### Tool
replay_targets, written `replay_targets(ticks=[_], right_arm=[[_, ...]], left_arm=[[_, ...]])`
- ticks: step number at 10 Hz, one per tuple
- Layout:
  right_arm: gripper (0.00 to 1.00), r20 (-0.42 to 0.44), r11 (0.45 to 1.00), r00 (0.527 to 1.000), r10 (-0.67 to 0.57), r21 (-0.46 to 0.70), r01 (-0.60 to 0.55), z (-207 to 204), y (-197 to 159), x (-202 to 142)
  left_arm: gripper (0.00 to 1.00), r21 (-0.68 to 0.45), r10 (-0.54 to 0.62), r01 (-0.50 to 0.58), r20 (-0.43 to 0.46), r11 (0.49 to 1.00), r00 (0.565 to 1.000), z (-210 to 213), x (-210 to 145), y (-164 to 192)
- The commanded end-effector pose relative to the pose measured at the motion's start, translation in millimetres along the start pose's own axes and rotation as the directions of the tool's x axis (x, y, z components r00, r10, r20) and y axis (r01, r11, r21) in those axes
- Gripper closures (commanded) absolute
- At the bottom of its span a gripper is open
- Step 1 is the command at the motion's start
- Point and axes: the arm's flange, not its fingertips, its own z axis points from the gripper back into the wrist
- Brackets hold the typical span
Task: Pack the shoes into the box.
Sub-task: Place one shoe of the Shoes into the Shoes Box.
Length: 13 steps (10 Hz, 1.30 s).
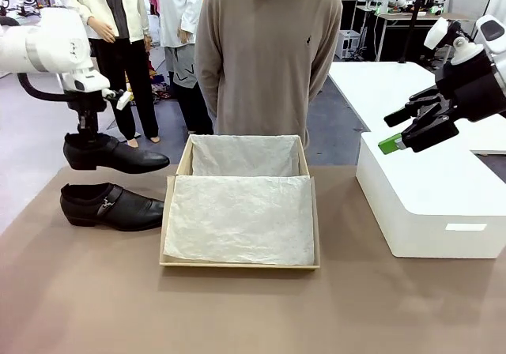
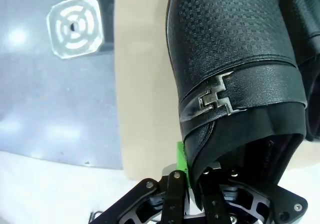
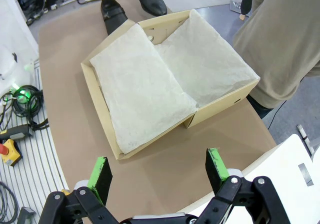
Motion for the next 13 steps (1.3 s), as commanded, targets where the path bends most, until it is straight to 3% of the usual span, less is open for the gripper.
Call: replay_targets(ticks=[1,5,9,13], right_arm=[[0.00,0.024,1.000,0.999,0.023,0.014,-0.024,-1,-4,1],[0.00,0.024,1.000,0.999,0.023,0.014,-0.024,-1,-4,1],[0.00,0.024,1.000,0.999,0.023,0.014,-0.024,-1,-4,1],[0.00,0.024,1.000,0.999,0.023,0.014,-0.024,-1,-4,1]], left_arm=[[1.00,0.052,0.030,-0.030,0.002,0.998,1.000,19,-2,-13],[1.00,0.084,0.066,-0.069,0.041,0.994,0.997,74,10,-45],[1.00,0.009,0.097,-0.097,0.027,0.995,0.995,111,69,-97],[1.00,-0.014,0.086,-0.086,-0.020,0.996,0.996,121,130,-128]])
